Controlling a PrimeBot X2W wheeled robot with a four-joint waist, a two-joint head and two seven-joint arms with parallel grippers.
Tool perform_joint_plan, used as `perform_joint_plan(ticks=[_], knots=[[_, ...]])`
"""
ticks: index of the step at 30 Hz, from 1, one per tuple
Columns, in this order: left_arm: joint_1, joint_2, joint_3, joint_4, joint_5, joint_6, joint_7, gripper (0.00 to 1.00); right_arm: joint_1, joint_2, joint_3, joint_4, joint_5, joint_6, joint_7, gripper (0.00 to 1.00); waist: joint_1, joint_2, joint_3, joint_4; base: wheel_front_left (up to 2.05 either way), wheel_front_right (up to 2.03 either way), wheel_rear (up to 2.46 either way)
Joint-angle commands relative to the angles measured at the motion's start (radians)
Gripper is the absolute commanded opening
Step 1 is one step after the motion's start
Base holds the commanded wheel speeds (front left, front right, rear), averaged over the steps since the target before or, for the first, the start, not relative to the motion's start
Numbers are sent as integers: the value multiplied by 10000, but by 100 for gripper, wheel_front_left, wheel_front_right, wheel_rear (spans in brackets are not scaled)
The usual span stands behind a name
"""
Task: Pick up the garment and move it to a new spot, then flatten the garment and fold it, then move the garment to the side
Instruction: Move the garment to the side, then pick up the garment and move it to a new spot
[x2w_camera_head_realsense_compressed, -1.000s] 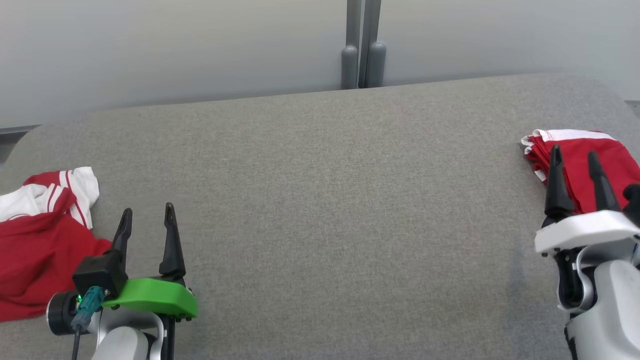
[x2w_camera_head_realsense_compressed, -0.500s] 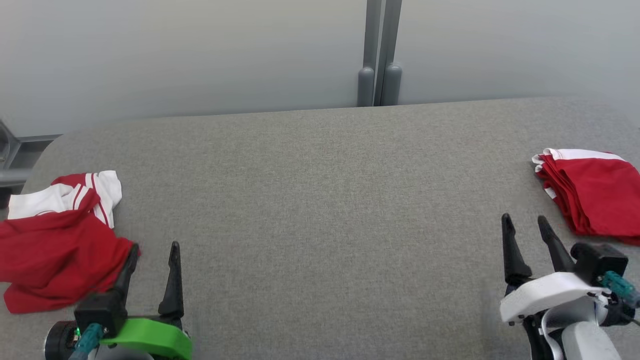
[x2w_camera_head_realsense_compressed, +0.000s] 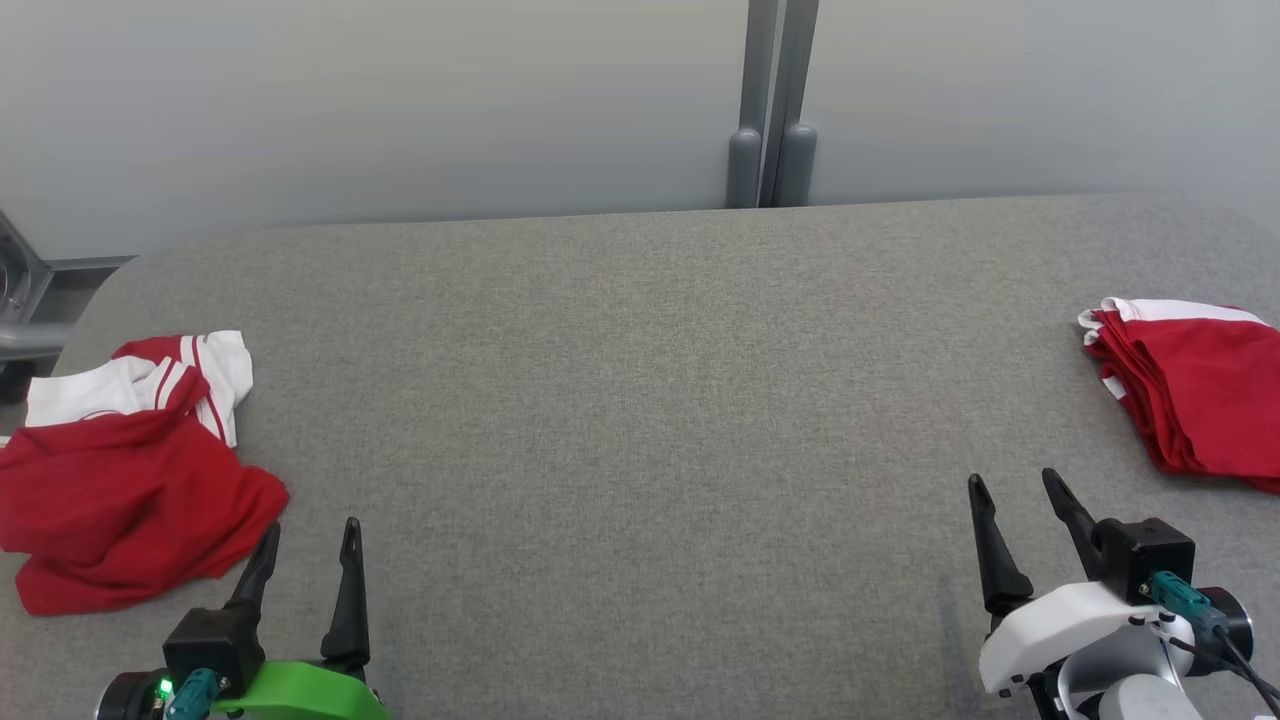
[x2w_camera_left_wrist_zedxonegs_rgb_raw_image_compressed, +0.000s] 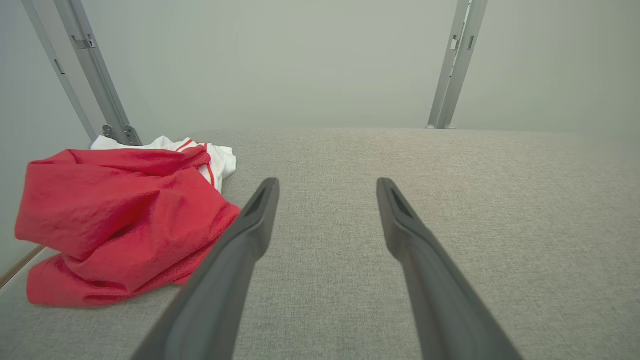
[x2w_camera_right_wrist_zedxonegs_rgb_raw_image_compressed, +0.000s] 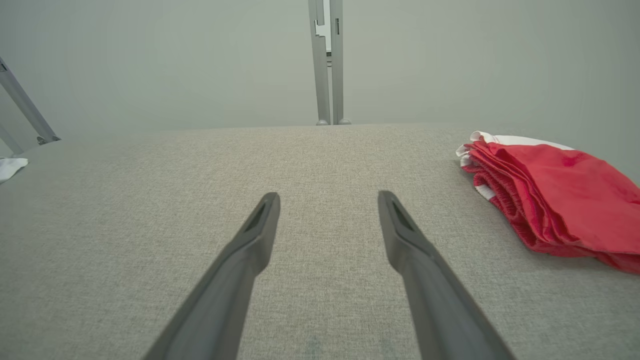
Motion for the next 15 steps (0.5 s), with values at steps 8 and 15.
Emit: perform_joint_plan(ticks=[8, 15], knots=[[56, -193, 145, 34, 183, -237, -8, 100, -13, -19, -21, 106, 106, -6, -68, 100, 1, 0, 24, -101, 0, 0, 0], [-173, -316, 238, 18, 309, -359, -9, 100, -86, -22, 15, 120, 24, -6, 68, 100, 1, 0, 105, -120, 0, 0, 0]])
